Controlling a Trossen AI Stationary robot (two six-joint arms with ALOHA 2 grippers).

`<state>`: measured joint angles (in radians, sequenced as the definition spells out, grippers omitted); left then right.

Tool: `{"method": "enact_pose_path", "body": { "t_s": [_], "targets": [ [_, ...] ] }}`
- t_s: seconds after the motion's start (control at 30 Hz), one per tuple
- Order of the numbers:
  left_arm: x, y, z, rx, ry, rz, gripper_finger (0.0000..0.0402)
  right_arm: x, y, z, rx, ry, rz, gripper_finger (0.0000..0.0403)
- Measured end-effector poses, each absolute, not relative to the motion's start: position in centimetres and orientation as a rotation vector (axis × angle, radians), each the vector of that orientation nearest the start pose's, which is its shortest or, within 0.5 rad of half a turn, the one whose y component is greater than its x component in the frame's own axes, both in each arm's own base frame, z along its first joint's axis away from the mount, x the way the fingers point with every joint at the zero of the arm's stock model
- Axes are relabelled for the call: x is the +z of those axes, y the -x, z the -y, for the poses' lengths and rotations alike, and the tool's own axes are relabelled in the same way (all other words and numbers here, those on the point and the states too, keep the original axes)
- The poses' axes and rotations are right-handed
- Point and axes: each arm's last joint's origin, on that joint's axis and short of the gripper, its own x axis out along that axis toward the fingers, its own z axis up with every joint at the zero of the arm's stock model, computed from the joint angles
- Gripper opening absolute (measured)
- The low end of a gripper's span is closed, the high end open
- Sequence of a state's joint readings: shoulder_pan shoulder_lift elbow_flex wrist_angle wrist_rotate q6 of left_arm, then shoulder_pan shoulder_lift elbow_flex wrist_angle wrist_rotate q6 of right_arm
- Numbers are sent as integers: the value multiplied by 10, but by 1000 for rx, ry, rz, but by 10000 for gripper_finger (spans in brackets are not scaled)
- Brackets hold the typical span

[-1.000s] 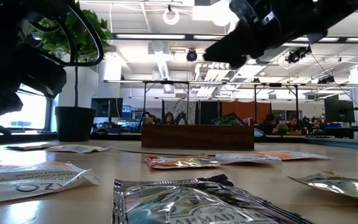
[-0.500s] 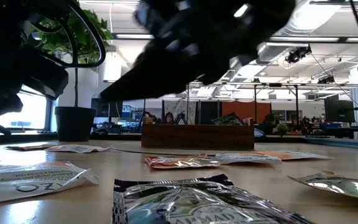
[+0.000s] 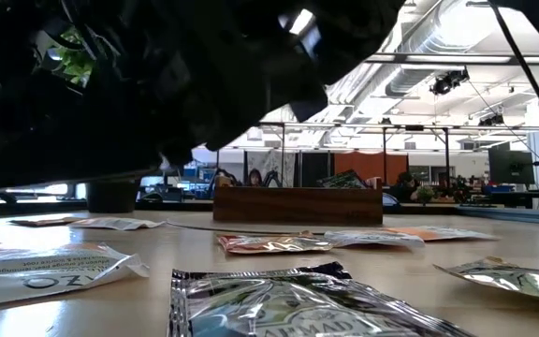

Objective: Pick & Place Tea
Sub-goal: Put the purple tea bag into the right section of the wooden organizer

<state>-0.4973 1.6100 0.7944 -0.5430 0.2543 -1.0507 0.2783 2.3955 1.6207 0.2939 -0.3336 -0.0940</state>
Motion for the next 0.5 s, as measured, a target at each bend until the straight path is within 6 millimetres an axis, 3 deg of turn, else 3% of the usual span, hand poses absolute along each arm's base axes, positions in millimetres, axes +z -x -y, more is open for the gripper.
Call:
{"method": "enact_pose_path", "body": {
  "t_s": [0.2,0.33,0.5],
  "targets": [
    [137,-228,132,141,672,-1533,99,108,-497,-143,633,77,-456,3],
    [137,-229,133,134,670,-1515,98,105,-498,-137,549,70,-488,2],
    [137,-229,133,131,670,-1520,64,100,-498,-132,423,133,-529,3]
  ]
}}
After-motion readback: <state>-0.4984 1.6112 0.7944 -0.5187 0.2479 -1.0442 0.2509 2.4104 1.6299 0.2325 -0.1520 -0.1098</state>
